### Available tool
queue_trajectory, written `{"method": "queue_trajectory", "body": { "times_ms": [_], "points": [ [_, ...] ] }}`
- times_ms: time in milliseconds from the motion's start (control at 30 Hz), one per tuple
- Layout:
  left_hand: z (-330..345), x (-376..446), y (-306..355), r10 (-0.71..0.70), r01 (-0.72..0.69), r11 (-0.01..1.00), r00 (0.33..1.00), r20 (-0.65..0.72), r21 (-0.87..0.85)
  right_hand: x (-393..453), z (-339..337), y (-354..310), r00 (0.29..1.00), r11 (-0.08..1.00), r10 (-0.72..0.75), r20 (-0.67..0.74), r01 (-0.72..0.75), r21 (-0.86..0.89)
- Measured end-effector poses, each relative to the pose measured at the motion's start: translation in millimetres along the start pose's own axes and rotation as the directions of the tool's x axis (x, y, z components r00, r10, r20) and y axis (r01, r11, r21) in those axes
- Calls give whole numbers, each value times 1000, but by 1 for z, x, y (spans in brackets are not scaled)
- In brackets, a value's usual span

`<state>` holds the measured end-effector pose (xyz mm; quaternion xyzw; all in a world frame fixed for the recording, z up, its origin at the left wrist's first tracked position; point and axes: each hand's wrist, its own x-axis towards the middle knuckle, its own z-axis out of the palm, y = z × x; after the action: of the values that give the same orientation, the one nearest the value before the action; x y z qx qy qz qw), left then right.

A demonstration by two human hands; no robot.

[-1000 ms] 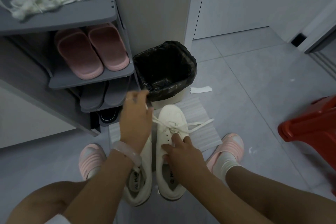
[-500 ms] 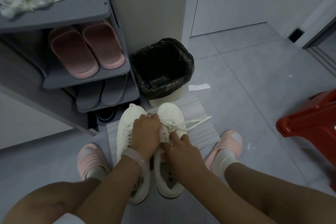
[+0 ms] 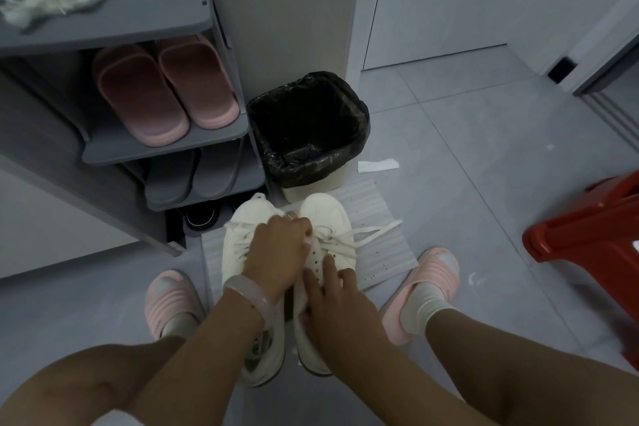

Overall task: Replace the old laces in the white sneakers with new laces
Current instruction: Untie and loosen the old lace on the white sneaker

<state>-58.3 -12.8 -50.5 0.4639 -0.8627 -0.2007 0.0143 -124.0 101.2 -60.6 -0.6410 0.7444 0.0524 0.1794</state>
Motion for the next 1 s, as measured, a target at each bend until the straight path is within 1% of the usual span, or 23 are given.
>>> {"method": "queue_trajectory", "body": {
  "times_ms": [33, 100, 200, 233, 267, 300, 333, 400, 467, 500, 533, 567, 600, 633, 667, 733, 800, 833, 900, 933, 1000],
  "points": [
    [5, -1, 1, -24, 24, 1000, 999, 31, 11, 0, -1, 0, 1000, 1000, 0, -4, 0, 2],
    [12, -1, 1, -69, 68, 997, 997, 27, 27, 2, -3, -1, 1000, 1000, 2, 8, -2, -3],
    [16, -1, 1, -77, 70, 989, 996, 48, 133, 3, -4, -3, 999, 1000, 8, 35, -9, 22],
    [14, -2, 1, -81, 76, 988, 996, 33, 135, 3, -3, -4, 999, 999, 15, 42, -16, 28],
    [10, -1, 1, -94, 95, 991, 996, -15, 99, 3, -3, -4, 999, 1000, 13, 41, -14, 26],
    [2, -1, 0, -117, 120, 993, 987, -109, 19, 4, -3, -4, 999, 1000, 5, 33, -6, 27],
    [-9, 0, -2, -155, 141, 987, 962, -224, -76, 5, -2, -3, 1000, 1000, -1, 20, 1, 20],
    [-39, 1, -7, -241, 163, 963, 875, -419, -215, 5, -1, -3, 1000, 1000, -1, 16, 1, 13],
    [-66, 0, -14, -300, 162, 942, 802, -517, -295, 5, -1, -2, 1000, 1000, 9, 11, -9, 17],
    [-75, -1, -17, -309, 163, 938, 792, -526, -305, 4, -6, -3, 1000, 1000, 1, -2, -1, -7],
    [-80, -2, -20, -300, 165, 942, 805, -512, -292, 2, -12, -3, 1000, 1000, -7, 10, 7, -15],
    [-80, -3, -22, -279, 172, 951, 835, -474, -258, 1, -20, -2, 1000, 1000, -21, 3, 21, 20],
    [-76, -5, -24, -257, 178, 959, 873, -415, -220, 3, -26, 0, 1000, 998, -19, 7, 19, 60],
    [-70, -7, -25, -243, 188, 964, 909, -339, -189, 7, -29, 8, 998, 996, -55, -27, 57, 68],
    [-63, -9, -24, -236, 196, 966, 937, -260, -170, 13, -36, 15, 997, 991, -60, -39, 65, 118],
    [-48, -13, -20, -205, 180, 970, 967, -149, -166, 32, -46, 31, 987, 971, -7, -164, 45, 234],
    [-33, -17, -9, -148, 135, 976, 987, -65, -172, 50, -47, 46, 960, 953, 68, -273, 18, 301],
    [-26, -19, -3, -125, 123, 976, 992, -1, -177, 57, -44, 51, 960, 947, 75, -270, 16, 320],
    [-11, -25, 9, -115, 140, 970, 984, 135, -200, 68, -37, 55, 979, 945, 59, -197, 9, 327],
    [-4, -27, 12, -120, 155, 967, 977, 178, -202, 70, -35, 55, 989, 943, 50, -140, 0, 333],
    [4, -29, 15, -119, 154, 973, 972, 203, -169, 72, -33, 52, 997, 943, 46, -56, -25, 332]
  ]
}}
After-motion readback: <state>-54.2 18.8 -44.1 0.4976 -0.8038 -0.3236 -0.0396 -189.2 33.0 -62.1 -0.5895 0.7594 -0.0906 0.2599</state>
